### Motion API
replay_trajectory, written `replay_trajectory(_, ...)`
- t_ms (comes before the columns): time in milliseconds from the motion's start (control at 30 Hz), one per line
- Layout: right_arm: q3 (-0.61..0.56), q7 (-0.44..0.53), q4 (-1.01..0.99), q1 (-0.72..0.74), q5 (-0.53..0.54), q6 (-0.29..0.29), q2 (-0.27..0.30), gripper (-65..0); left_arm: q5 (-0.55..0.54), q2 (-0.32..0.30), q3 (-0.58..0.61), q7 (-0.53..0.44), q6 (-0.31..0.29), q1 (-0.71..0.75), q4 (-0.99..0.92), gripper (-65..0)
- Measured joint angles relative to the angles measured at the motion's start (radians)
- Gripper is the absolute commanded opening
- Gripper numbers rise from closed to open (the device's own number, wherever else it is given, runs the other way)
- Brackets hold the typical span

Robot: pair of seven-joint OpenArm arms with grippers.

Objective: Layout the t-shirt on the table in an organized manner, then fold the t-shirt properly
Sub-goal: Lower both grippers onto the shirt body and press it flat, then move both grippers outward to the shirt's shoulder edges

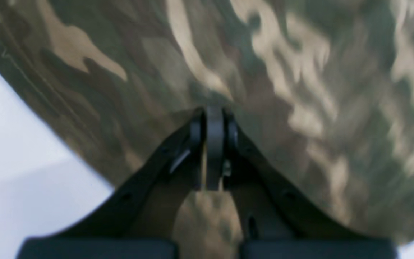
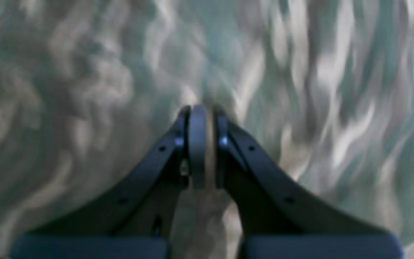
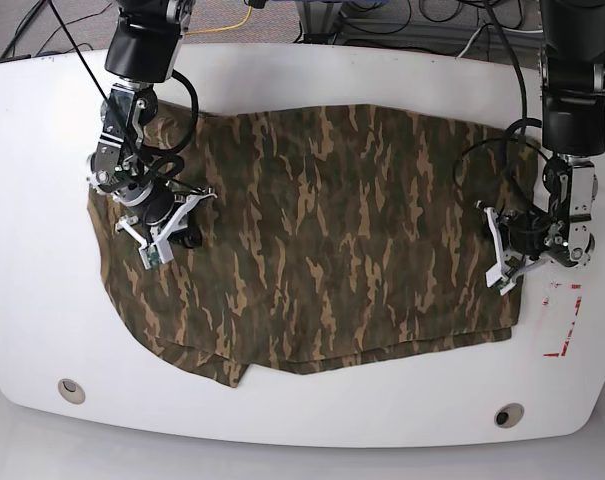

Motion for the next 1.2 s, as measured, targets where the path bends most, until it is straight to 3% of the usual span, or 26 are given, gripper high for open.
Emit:
replay_trajectory(100,0.004,-0.033,0.088,0.007,0.005,-0.008,0.008,-60.2,0.002,0.002,-0.049,0.054,-0.007,0.021,0.087,-64.6)
replay_trajectory(167,0.008,-0.086,0.158,0.007,-0.002,-0.012,0.012,-55.8,0.001,0.004,-0.085,0.108,-0.005,0.026,0.152,-64.6)
replay_trajectory(400,0.02,-0.237,0.383,-0.017,0.011,-0.017,0.01,-24.1,-0.002,0.001,-0.15,0.226,-0.005,0.035,0.378,-64.6)
replay_trajectory(567,0.106,-0.296,0.531,-0.098,0.014,-0.018,-0.022,-9.5,-0.006,0.003,-0.195,0.283,-0.006,0.101,0.542,-64.6)
replay_trajectory(933,0.316,-0.314,0.587,-0.28,0.012,0.002,-0.125,-8.6,-0.011,0.014,-0.319,0.29,-0.036,0.257,0.768,-64.9)
replay_trajectory(1200,0.405,-0.315,0.587,-0.351,0.015,0.033,-0.183,-8.7,-0.004,0.113,-0.566,0.291,-0.035,0.304,0.772,-64.7)
